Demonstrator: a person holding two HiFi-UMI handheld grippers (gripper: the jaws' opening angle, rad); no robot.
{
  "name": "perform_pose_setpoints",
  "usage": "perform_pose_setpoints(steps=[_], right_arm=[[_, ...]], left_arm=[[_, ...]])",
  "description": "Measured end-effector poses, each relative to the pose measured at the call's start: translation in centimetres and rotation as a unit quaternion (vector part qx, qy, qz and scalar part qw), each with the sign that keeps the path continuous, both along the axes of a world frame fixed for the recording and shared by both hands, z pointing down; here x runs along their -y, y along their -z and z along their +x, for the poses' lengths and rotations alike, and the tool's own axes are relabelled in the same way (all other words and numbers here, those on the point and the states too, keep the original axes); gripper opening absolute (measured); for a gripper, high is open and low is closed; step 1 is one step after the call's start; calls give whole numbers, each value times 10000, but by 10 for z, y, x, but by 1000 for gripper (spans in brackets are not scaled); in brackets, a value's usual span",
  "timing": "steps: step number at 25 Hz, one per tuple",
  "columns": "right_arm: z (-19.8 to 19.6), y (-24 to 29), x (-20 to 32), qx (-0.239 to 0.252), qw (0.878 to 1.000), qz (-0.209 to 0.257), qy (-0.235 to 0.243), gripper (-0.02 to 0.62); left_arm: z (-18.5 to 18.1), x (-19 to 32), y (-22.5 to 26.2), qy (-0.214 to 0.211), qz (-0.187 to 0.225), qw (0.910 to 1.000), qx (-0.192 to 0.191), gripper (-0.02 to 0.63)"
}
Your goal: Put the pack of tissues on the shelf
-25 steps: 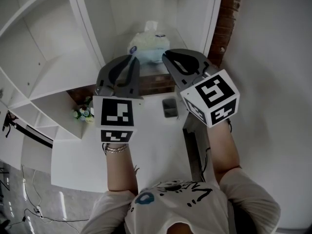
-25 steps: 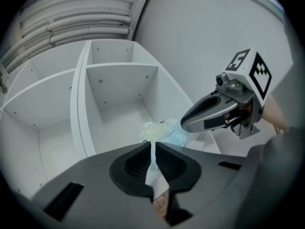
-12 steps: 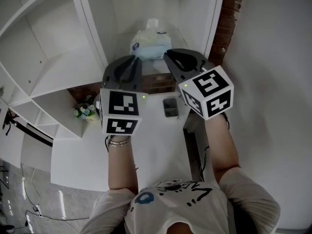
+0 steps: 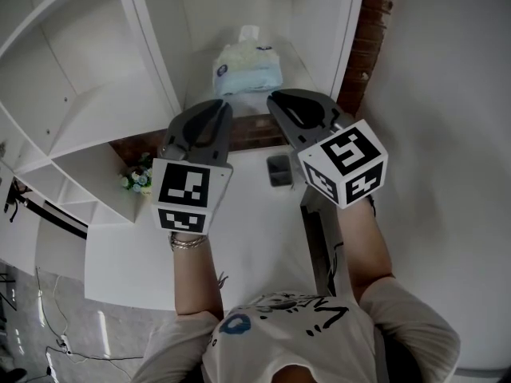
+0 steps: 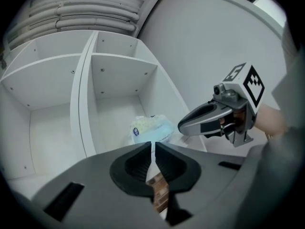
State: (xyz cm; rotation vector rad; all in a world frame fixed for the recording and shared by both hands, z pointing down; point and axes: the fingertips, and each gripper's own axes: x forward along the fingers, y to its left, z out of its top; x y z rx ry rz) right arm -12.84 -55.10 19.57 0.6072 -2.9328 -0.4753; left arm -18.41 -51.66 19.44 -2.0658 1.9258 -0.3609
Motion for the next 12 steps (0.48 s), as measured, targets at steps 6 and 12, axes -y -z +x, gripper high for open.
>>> perform_pose_setpoints(steps=[6,12], right_arm=[[2,-27,-11,-153,9997,-152,76,40],[2,-48,-31,-104,9982,-391,453,40]], left_arm=[[4,-5,-27,-317,-240,9989,-265,37],[20,-13,-61,-778,-599,9941,-451,37]])
